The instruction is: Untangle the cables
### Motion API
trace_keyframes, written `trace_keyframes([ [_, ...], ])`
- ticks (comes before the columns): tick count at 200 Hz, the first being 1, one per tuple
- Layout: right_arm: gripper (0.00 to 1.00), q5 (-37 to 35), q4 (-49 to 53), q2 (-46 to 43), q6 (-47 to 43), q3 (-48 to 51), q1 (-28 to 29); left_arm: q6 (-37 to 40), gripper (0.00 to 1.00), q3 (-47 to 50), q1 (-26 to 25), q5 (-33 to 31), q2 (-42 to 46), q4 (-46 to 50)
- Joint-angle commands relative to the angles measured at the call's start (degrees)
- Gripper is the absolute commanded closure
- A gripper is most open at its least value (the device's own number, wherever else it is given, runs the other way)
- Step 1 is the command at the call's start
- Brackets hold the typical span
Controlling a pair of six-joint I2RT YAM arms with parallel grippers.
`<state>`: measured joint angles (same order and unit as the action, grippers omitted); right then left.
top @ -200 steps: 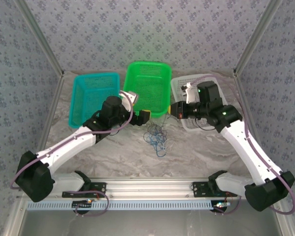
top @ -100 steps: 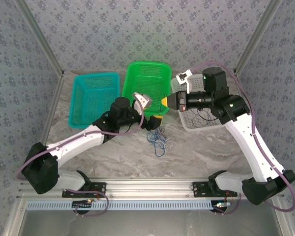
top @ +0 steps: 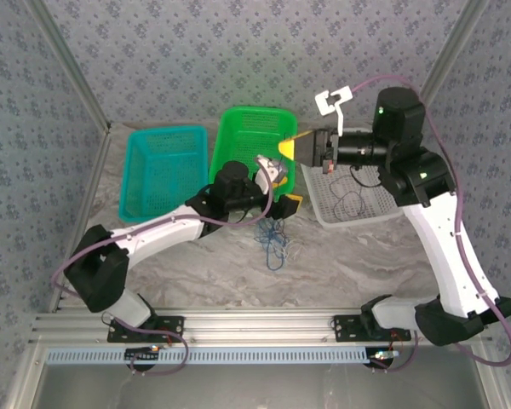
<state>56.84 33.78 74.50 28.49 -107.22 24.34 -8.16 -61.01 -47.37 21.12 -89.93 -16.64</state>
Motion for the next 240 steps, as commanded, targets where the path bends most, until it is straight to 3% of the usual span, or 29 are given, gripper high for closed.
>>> trace_keyframes([
  [1,1.00,2.21,2.83,1.65,-0.75,-8.85,-0.26,-1.33,0.17,0.29,-0.11,0.86,0.30,-0.46],
  [85,1.00,0.42,0.93,10.12,3.28,-32.60,-2.08,-0.84,0.17,2.72,-0.13,-0.83,0.79,-0.01],
  [109,1.00,-1.04,-4.61,10.86,6.68,-36.81,-3.74,-1.33,0.17,3.75,-0.18,-0.75,0.34,0.00],
  [185,1.00,-9.75,-11.32,10.61,7.13,-40.96,-5.79,-2.73,0.19,6.30,-0.20,1.28,-4.15,0.04],
  [240,1.00,-13.01,-14.70,10.27,9.01,-42.91,-6.26,-1.74,0.22,7.98,-0.18,-1.26,-5.08,4.53],
])
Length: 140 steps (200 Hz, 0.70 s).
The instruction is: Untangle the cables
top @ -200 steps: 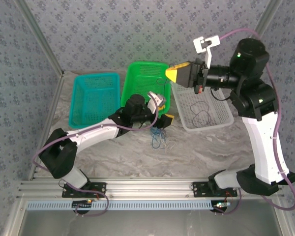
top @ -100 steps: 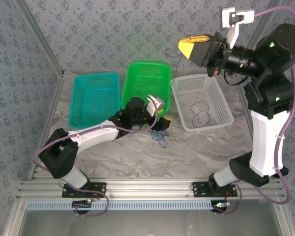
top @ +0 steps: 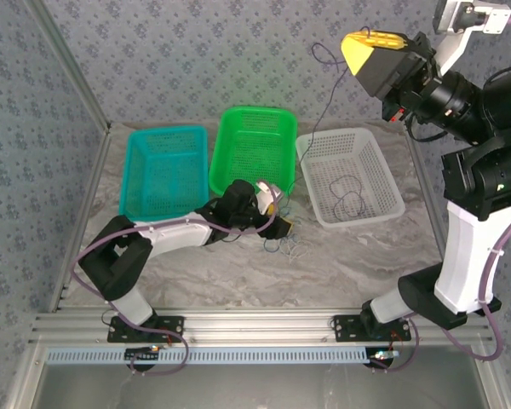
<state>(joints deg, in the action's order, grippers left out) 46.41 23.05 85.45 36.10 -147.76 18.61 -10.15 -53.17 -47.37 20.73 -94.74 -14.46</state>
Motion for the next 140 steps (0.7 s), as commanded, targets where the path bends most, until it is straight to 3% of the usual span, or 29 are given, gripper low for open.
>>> trace_keyframes([
  [1,1.00,-2.66,-3.97,-0.70,1.42,-2.45,-0.52,0.28,0.22,0.11,-0.22,-0.87,-0.31,2.51],
  [67,1.00,-9.39,-4.30,-3.48,-2.67,-4.77,-1.03,0.23,0.23,4.35,-0.36,-1.54,1.32,5.77],
  [140,1.00,-12.73,-1.26,-5.96,-6.05,-4.22,-0.91,0.60,0.21,5.06,-0.40,-7.48,9.32,5.10],
])
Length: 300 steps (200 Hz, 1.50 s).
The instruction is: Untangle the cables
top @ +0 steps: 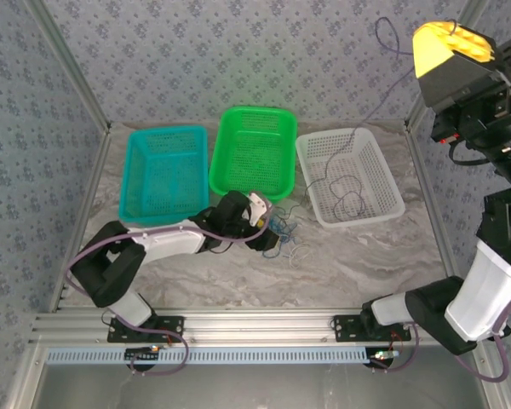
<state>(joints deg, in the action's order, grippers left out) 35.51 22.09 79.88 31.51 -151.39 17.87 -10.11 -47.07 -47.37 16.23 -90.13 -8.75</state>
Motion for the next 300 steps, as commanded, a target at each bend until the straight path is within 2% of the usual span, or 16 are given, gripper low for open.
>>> trace_keyframes([
  [1,1.00,-1.74,-0.34,-0.36,-1.37,-0.58,-0.14,0.59,0.21,-1.11,-0.37,-3.06,4.83,-0.67],
  [23,1.00,-1.02,-0.75,-0.14,-0.23,-0.13,-0.04,2.33,0.18,-2.38,-0.46,-3.65,7.59,-2.33],
  [44,1.00,-0.97,-0.90,-0.07,0.03,0.53,-0.07,4.58,0.15,-4.99,-0.44,-1.71,7.65,-3.11],
  [78,1.00,-0.82,-1.01,-0.03,0.49,0.84,-0.05,6.27,0.15,-9.51,-0.74,5.57,2.87,-3.29],
  [126,1.00,-1.95,0.21,-0.67,0.05,0.75,-0.08,9.03,0.16,-12.93,-2.34,9.59,-4.62,-1.72],
  [160,1.00,-2.47,1.32,-0.67,-0.43,0.92,-0.03,11.07,0.17,-13.53,-3.87,7.12,-6.73,-0.71],
  [169,1.00,-2.42,1.38,-0.55,-0.39,1.01,-0.07,11.04,0.23,-14.43,-3.89,6.19,-7.53,0.14],
  [190,1.00,-2.68,1.56,-0.43,-0.48,1.01,-0.03,10.08,0.68,-16.68,-3.91,0.81,-9.26,2.34],
  [203,1.00,-2.96,2.29,-0.56,-1.41,0.92,-0.06,9.80,0.82,-17.18,-3.87,-0.58,-8.75,2.61],
  [219,1.00,-5.58,5.75,-0.82,-4.42,0.92,-0.16,9.99,0.89,-17.30,-3.84,0.09,-6.69,2.26],
  [265,1.00,-8.99,11.66,-0.69,-8.76,3.26,-1.22,10.04,1.00,-19.32,-3.90,0.76,1.17,2.45],
  [300,1.00,-7.19,16.67,-0.64,-9.15,6.33,-4.17,10.44,1.00,-19.77,-3.97,0.76,7.12,1.96],
])
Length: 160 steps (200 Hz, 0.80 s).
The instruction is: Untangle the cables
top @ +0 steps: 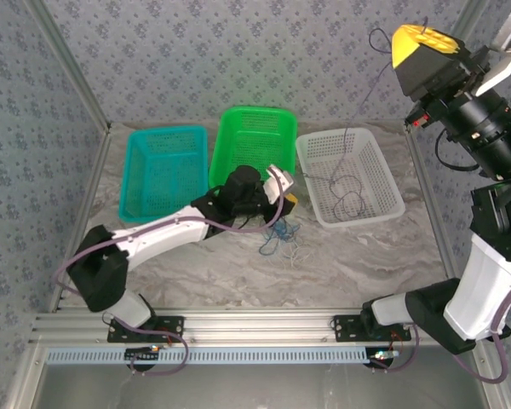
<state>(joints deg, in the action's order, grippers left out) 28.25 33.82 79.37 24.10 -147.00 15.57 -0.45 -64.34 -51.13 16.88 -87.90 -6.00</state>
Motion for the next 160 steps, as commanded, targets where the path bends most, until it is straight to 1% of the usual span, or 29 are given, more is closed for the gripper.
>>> trace_keyframes([
  [1,1.00,0.15,5.11,-0.16,-1.76,2.09,-2.04,0.83,1.00,-2.53,-0.16,0.05,5.00,-0.78],
  [17,1.00,0.54,7.68,-0.89,-1.95,6.02,-4.48,1.46,1.00,-3.29,-0.13,-0.56,7.14,0.45],
  [29,1.00,2.27,7.79,-1.54,-1.33,9.39,-6.78,2.19,1.00,-4.51,-0.14,-0.96,8.14,2.24],
  [55,1.00,8.90,5.35,-1.94,2.62,13.82,-12.91,3.33,1.00,-8.38,-0.14,-1.89,9.29,6.89],
  [70,1.00,11.27,4.52,-1.94,3.14,14.35,-15.46,2.55,1.00,-9.24,-0.11,-2.08,10.65,6.10],
  [95,1.00,12.54,4.42,-2.48,2.98,17.56,-17.07,1.90,1.00,-11.05,-0.12,-1.95,11.70,4.76],
  [120,1.00,13.24,4.63,-2.67,2.43,19.94,-20.59,3.33,1.00,-13.97,-0.15,-1.69,9.78,6.69],
  [141,1.00,12.63,5.14,-1.68,1.04,20.45,-23.64,4.62,0.99,-16.63,-0.02,-1.81,5.59,8.83],
  [160,1.00,12.19,7.27,-0.39,-1.40,20.86,-24.71,4.81,0.99,-19.14,0.11,-1.04,0.86,8.51],
])
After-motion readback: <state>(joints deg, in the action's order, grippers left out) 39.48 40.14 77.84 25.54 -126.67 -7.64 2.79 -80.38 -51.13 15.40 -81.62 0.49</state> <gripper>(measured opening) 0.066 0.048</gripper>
